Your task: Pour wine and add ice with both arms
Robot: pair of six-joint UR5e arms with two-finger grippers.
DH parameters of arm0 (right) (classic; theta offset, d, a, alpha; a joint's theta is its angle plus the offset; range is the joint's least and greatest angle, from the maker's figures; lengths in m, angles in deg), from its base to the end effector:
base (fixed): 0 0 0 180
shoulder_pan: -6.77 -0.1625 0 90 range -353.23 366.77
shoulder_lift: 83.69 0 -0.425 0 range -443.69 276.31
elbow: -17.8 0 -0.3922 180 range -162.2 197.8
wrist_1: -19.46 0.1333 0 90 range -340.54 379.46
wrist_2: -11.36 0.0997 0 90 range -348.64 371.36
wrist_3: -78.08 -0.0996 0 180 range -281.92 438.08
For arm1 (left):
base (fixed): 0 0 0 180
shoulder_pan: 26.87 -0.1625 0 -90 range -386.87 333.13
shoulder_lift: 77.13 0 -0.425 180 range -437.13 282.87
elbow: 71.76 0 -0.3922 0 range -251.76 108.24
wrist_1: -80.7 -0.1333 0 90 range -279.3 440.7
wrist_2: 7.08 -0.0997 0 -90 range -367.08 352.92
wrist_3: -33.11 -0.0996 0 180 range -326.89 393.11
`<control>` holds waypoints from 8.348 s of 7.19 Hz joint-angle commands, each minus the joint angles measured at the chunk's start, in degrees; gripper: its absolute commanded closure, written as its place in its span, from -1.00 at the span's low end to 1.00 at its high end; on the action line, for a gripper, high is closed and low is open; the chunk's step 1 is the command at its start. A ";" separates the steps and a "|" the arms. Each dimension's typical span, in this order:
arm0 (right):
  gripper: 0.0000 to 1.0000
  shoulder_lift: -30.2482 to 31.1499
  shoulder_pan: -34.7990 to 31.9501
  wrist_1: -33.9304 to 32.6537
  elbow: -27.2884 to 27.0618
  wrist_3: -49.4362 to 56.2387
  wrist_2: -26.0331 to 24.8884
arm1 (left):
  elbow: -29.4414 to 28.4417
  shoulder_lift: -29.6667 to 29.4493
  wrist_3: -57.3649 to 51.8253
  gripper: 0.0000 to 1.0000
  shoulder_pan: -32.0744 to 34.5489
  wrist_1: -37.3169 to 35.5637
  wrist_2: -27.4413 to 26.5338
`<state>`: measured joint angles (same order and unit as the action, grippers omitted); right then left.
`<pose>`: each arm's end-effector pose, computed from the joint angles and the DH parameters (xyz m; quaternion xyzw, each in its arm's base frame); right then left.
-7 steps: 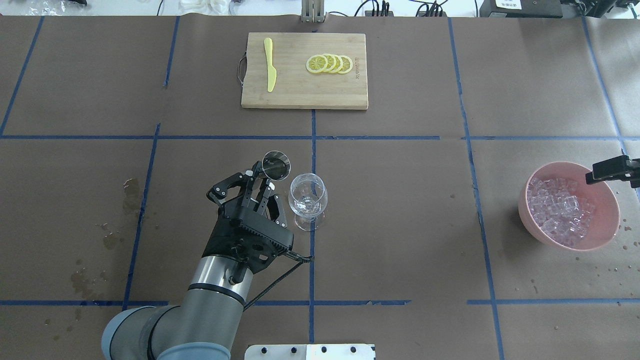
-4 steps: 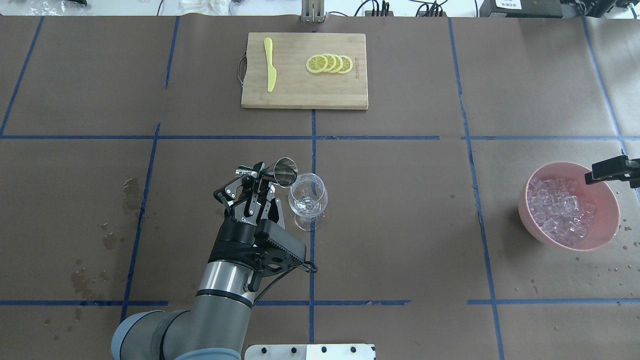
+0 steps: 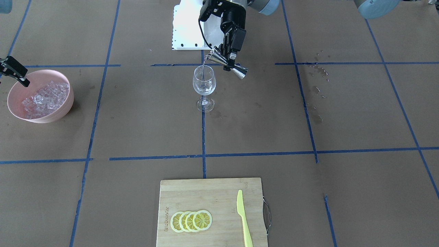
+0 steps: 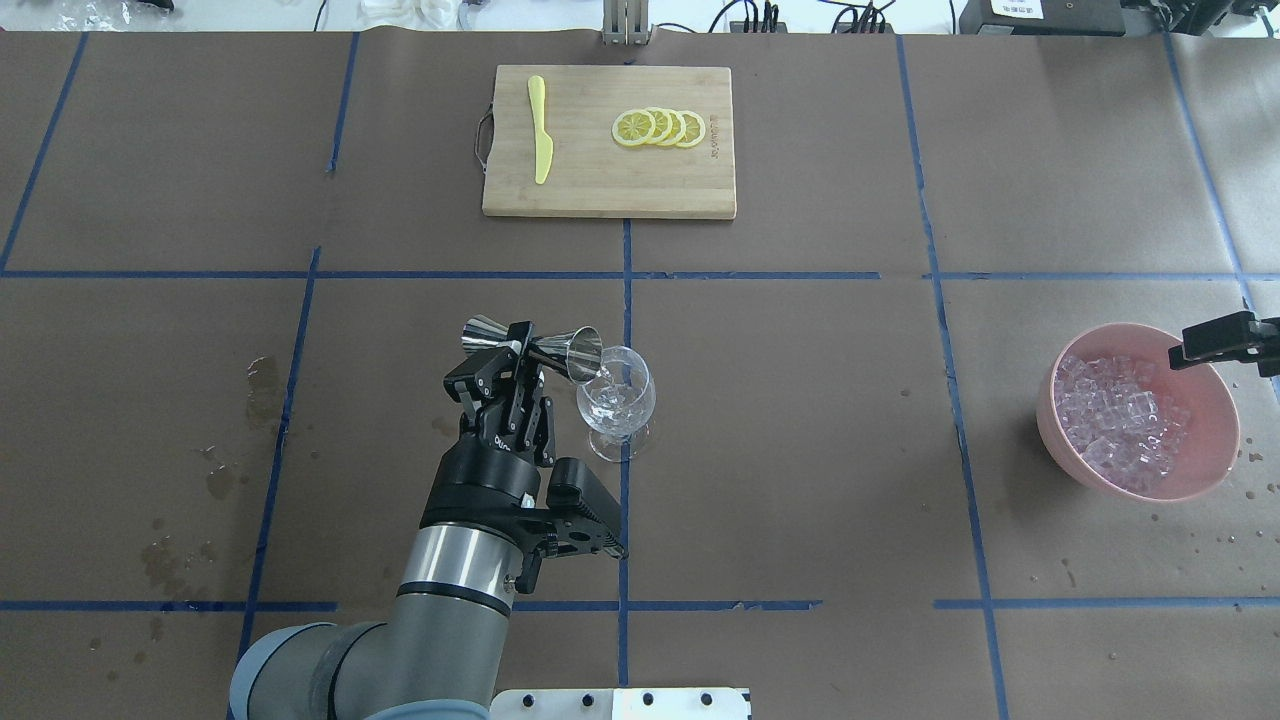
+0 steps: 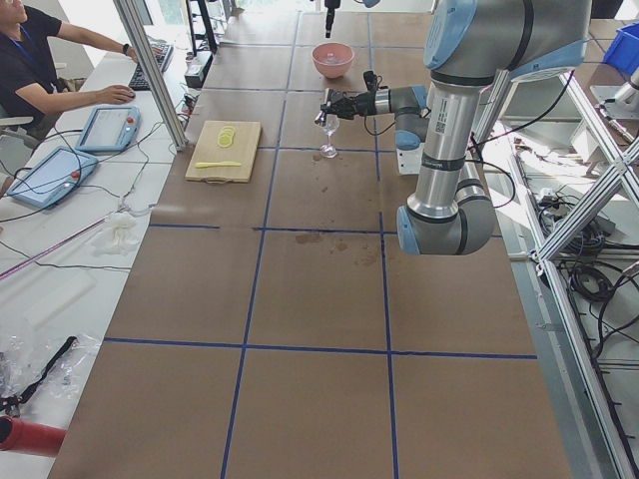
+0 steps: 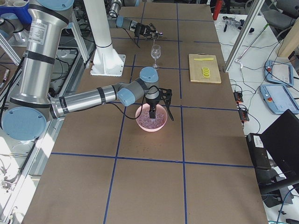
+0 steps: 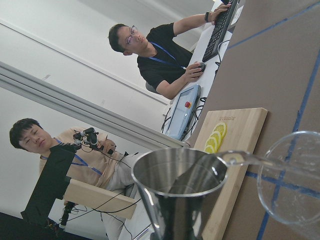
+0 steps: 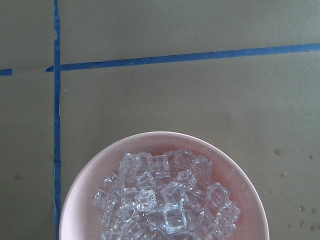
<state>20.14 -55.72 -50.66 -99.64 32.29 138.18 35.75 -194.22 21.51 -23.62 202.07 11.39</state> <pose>-0.1226 -0.3947 0.4944 0.0388 -0.4058 0.0545 0.9115 0.5138 -0.2573 0.1764 0.6767 -0.0606 0.2488 0.6903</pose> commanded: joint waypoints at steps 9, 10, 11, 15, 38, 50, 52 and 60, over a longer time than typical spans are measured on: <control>-1.00 -0.12 0.00 0.15 0.64 0.53 0.00 | -0.29 -1.57 -22.68 1.00 0.01 0.44 -4.67; -1.00 -0.12 0.44 0.15 0.72 0.53 -0.35 | -0.12 -1.57 -22.07 1.00 0.01 1.75 -4.67; -1.00 -0.12 1.66 0.15 0.64 0.53 -2.26 | -0.20 -1.48 -21.98 1.00 0.10 7.85 -4.76; -1.00 -0.29 7.54 0.24 2.12 0.61 -6.67 | -0.20 3.61 -21.89 1.00 1.50 26.49 -4.76; 0.47 -2.84 10.90 0.07 7.67 2.55 -6.68 | -1.17 28.40 -21.98 1.00 6.69 56.69 -4.58; 1.00 -2.31 9.85 -0.37 -0.59 1.58 -6.77 | -5.02 32.88 14.39 1.00 6.43 62.40 6.11; 1.00 -2.31 9.58 -0.37 -1.03 1.50 -6.68 | -10.12 32.80 29.36 1.00 6.34 62.67 8.58; 1.00 -3.02 9.41 -0.46 -1.47 1.49 -6.68 | -17.50 32.89 63.54 1.00 6.25 61.09 9.22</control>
<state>17.13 -46.25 -51.11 -100.99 33.80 131.50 19.65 -161.33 84.09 -17.35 263.69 20.86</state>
